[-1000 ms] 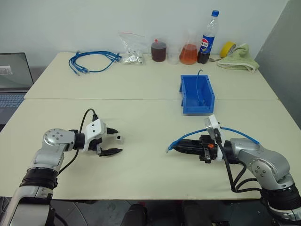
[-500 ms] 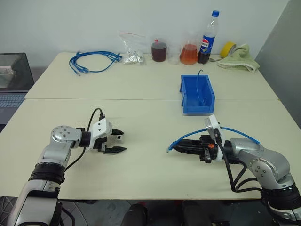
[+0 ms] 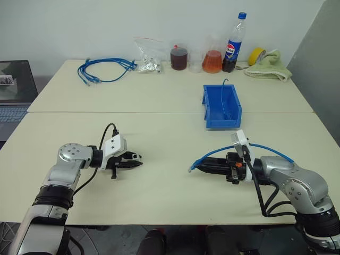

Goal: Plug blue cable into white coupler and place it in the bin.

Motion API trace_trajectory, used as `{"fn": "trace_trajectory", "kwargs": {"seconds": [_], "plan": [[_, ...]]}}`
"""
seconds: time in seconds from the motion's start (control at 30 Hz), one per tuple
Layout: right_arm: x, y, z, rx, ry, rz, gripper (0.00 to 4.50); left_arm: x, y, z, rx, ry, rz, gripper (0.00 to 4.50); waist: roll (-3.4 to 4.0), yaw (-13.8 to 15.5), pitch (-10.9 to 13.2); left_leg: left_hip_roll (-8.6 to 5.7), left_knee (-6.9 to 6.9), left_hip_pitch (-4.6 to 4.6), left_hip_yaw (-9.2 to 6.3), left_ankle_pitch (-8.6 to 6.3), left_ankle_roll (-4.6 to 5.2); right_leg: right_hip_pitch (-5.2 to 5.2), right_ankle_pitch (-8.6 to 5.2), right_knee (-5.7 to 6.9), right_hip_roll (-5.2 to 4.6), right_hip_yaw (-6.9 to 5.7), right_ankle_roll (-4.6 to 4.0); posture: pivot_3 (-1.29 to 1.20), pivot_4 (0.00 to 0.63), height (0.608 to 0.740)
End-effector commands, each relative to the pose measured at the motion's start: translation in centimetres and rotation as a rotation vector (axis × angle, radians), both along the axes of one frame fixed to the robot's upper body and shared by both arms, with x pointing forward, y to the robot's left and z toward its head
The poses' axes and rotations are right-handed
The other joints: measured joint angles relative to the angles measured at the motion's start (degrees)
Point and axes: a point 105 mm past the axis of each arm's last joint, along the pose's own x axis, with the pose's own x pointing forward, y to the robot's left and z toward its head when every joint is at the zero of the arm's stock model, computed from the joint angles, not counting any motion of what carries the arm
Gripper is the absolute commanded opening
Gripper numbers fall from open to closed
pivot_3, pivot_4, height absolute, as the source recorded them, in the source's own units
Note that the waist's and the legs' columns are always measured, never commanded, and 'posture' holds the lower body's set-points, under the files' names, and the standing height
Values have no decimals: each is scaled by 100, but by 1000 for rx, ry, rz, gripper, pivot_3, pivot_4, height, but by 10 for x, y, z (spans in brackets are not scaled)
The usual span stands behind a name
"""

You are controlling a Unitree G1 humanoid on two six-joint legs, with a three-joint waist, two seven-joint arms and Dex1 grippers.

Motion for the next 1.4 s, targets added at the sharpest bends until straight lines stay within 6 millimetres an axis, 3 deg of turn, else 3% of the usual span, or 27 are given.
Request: {"fn": "trace_trajectory", "kwargs": {"seconds": [0.03,0.27,0.43,0.67,1.0,1.4], "plan": [[-1,-1,8,18,-35,-3,124,-11,-18,0,36,18,-74,827,0,5,0,-1,0,0,0,0,0,0,0,0,0,0,0,0,150,740],[-2,-2,8,20,-40,-15,124,-32,-53,12,48,51,-233,826,-2,6,1,-2,-1,-6,2,0,0,-2,0,-3,-3,0,0,0,150,740],[-1,-5,8,21,-50,-40,124,-34,-69,11,31,46,-254,826,-2,-1,1,2,-1,-5,7,0,0,-3,0,-2,3,0,0,0,150,740],[1,-6,6,10,-88,-76,124,-29,-85,-11,57,37,-208,826,-2,5,1,0,0,-6,10,0,0,-2,0,-3,4,1,0,0,150,740],[2,5,0,-55,-172,-38,122,-37,-89,-29,116,120,-202,823,3,21,-3,-2,7,8,8,0,0,21,0,-3,2,-5,0,0,150,740],[25,47,-10,-155,-300,19,117,-38,-87,-29,116,185,-207,823,10,17,-9,-4,8,9,3,0,0,23,0,-4,1,-7,0,0,150,740]]}}
